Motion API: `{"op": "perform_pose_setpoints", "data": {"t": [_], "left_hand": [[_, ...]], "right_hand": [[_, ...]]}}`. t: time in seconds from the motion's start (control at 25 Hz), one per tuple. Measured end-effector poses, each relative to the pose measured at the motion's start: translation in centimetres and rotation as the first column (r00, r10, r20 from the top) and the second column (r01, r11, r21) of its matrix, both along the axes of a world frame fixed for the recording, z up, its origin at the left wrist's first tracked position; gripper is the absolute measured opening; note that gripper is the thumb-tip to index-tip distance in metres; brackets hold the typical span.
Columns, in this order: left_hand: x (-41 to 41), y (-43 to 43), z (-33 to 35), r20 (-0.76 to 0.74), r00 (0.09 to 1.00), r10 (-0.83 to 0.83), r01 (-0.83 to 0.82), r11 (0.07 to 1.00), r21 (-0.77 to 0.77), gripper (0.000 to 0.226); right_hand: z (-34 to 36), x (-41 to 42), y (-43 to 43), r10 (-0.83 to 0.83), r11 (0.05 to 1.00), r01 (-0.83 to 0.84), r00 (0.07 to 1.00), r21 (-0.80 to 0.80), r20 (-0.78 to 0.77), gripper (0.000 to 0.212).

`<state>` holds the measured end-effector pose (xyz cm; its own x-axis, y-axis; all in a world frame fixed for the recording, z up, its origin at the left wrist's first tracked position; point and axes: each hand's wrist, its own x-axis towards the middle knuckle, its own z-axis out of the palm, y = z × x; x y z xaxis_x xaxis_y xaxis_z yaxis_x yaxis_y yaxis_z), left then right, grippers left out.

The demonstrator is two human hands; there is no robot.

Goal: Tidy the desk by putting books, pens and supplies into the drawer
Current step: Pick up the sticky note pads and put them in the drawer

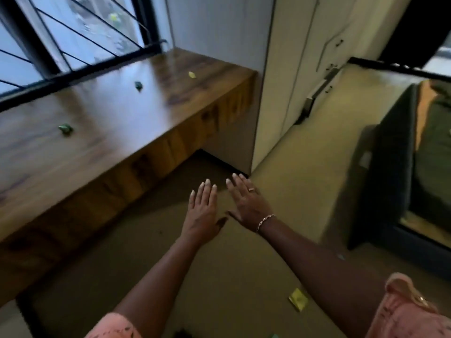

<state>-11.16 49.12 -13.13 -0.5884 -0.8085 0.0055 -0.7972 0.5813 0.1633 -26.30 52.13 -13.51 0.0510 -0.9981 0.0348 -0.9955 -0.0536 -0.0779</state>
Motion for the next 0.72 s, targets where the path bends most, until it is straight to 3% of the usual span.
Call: {"op": "perform_pose_setpoints", "data": {"t": [0.16, 0.32, 0.6, 0.72], "left_hand": [[-6.9, 4.1, -1.7, 0.066, 0.988, -0.140, 0.134, 0.987, 0.084, 0.086], [-13.3, 7.1, -3.4, 0.119, 0.946, -0.301, 0.283, 0.948, 0.144, 0.085], [-19.9, 11.8, -8.0, 0.141, 0.849, -0.510, 0.440, 0.829, 0.345, 0.080], [-21.1, 12.5, -11.5, 0.190, 0.786, -0.589, 0.487, 0.778, 0.396, 0.077]], "right_hand": [[-1.3, -7.8, 7.0, -0.186, 0.982, 0.188, 0.980, -0.029, 0.067, 0.085], [-3.3, -15.0, 14.9, -0.409, 0.913, 0.407, 0.907, 0.039, 0.105, 0.078], [-8.4, -20.3, 25.7, -0.706, 0.706, 0.663, 0.686, 0.248, 0.176, 0.067], [-11.2, -20.0, 29.9, -0.815, 0.577, 0.736, 0.546, 0.353, 0.193, 0.063]]}}
